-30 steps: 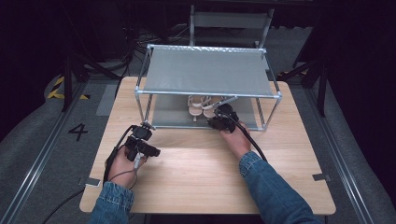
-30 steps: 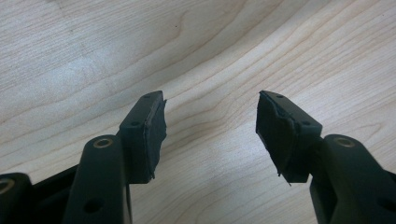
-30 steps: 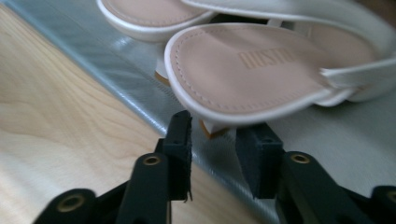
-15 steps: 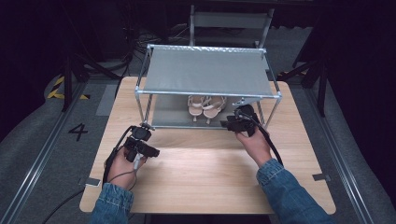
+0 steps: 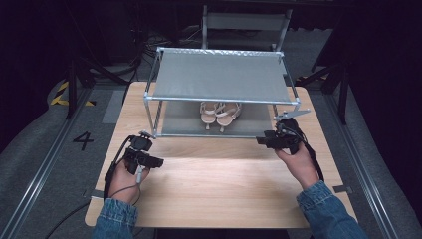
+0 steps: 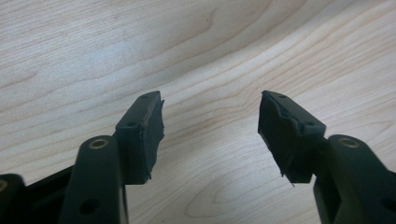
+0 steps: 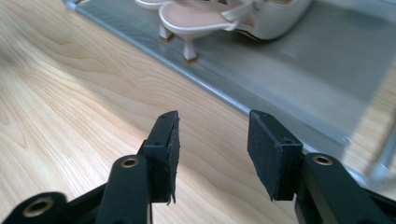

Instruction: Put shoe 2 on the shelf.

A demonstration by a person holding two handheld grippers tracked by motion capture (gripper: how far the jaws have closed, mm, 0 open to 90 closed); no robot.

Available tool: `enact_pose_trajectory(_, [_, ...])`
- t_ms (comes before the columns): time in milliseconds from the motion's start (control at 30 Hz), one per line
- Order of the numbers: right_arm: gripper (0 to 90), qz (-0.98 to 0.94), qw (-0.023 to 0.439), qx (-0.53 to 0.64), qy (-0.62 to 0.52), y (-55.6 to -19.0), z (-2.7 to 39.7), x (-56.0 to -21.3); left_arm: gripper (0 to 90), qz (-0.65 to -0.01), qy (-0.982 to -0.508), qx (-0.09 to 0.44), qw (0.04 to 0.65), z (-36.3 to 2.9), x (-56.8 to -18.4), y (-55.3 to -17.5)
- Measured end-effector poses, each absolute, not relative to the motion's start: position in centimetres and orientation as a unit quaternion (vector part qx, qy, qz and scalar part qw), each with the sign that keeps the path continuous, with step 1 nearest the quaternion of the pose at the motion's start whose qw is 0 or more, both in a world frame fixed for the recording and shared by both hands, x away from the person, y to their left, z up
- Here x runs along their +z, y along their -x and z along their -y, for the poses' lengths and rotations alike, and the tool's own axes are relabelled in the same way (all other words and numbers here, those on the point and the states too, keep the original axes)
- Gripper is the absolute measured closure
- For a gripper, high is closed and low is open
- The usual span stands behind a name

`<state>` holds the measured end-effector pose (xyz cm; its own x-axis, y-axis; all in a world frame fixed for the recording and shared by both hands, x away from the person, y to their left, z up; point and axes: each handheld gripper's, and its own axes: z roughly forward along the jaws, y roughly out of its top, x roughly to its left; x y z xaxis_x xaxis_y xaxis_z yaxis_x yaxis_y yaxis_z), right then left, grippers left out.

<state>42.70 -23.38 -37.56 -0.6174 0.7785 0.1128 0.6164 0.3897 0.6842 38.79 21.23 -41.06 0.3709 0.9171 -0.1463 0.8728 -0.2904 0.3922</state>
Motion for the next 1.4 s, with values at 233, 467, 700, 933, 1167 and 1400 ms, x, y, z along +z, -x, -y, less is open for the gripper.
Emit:
enact_pose_trajectory(233, [50.9, -0.840, 0.115, 0.302, -0.435, -41.7, 26.5, -37.5, 30.4, -0.560, -0.799, 0.041, 0.218, -21.8, -41.0, -39.0])
enact_pose_trajectory(467, [44.5, -0.838, 0.079, 0.257, -0.474, -42.0, 29.6, -38.5, 22.6, -0.545, -0.804, 0.020, 0.237, -22.8, -40.6, -38.9])
enact_pose_trajectory(700, [39.5, -0.838, 0.064, 0.226, -0.493, -42.4, 31.2, -39.7, 23.0, -0.540, -0.817, 0.020, 0.203, -23.7, -40.7, -38.9])
enact_pose_trajectory(933, [32.4, -0.829, 0.061, 0.193, -0.521, -42.7, 32.7, -41.0, 23.3, -0.544, -0.820, 0.014, 0.177, -24.3, -41.1, -39.2])
enact_pose_trajectory(1167, [29.5, -0.825, 0.050, 0.168, -0.537, -43.0, 33.7, -42.2, 23.8, -0.550, -0.819, 0.016, 0.160, -24.7, -41.4, -39.4])
enact_pose_trajectory(1400, [27.0, -0.830, 0.040, 0.129, -0.541, -43.3, 33.9, -43.4, 23.8, -0.553, -0.818, 0.012, 0.157, -24.6, -41.8, -39.5])
